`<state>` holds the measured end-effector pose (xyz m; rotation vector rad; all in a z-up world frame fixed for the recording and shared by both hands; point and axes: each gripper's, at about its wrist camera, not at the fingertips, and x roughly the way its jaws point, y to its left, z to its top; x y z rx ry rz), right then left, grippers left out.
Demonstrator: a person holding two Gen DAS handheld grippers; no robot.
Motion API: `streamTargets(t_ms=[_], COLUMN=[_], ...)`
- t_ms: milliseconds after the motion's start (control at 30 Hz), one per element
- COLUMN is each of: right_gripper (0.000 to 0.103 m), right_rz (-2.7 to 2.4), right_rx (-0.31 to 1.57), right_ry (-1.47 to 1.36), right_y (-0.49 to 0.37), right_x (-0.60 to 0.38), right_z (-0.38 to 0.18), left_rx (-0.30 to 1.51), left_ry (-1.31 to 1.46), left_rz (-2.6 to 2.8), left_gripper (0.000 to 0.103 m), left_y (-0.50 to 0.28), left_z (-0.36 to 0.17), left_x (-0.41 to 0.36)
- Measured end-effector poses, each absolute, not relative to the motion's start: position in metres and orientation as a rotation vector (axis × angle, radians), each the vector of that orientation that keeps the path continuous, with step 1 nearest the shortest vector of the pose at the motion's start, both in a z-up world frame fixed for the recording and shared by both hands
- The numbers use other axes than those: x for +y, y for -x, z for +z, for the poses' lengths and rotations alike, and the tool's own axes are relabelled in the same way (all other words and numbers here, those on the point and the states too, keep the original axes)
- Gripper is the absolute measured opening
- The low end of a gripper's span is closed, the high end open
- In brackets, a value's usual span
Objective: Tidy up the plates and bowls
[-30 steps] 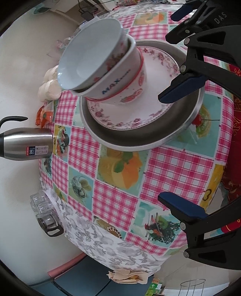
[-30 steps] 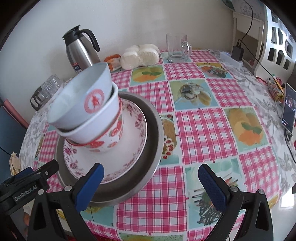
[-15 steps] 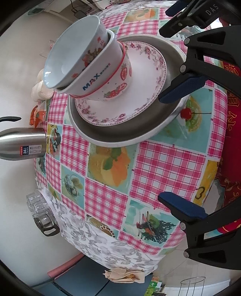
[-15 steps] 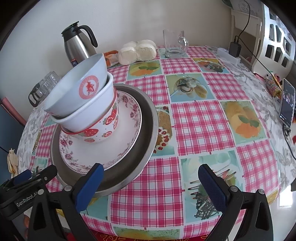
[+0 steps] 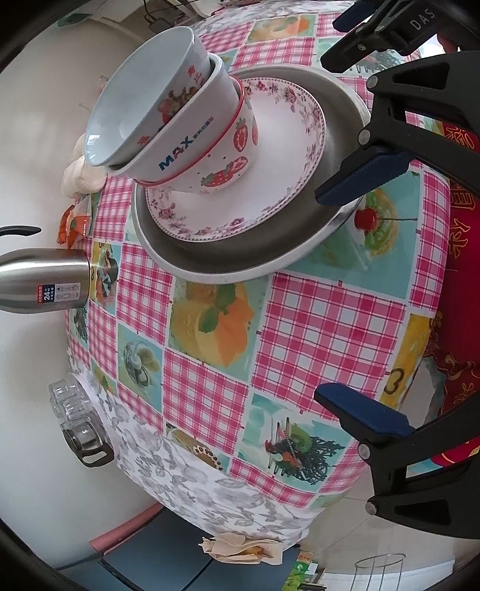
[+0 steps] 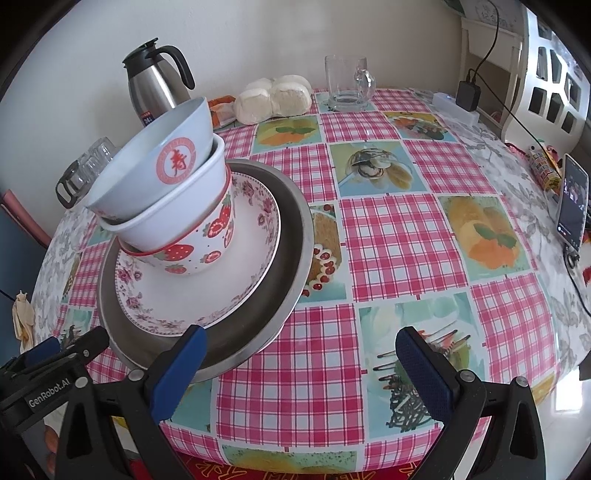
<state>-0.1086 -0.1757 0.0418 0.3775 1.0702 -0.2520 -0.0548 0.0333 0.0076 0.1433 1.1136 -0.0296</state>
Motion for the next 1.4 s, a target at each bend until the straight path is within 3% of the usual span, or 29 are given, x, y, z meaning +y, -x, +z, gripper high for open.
streamTargets(t_ms=[1400], right_gripper=[0.103], right_rz=[-0.261], right_rx=[1.093], right_ry=[-0.358], right_y=[0.107], right_x=[-0.178], right_z=[0.039], left_rx=[1.127], left_ry=[-0.103], left_rz=[-0.015], left_gripper=[0.096], left_y=[0.050], left_z=[0.006], left_x=[0.045])
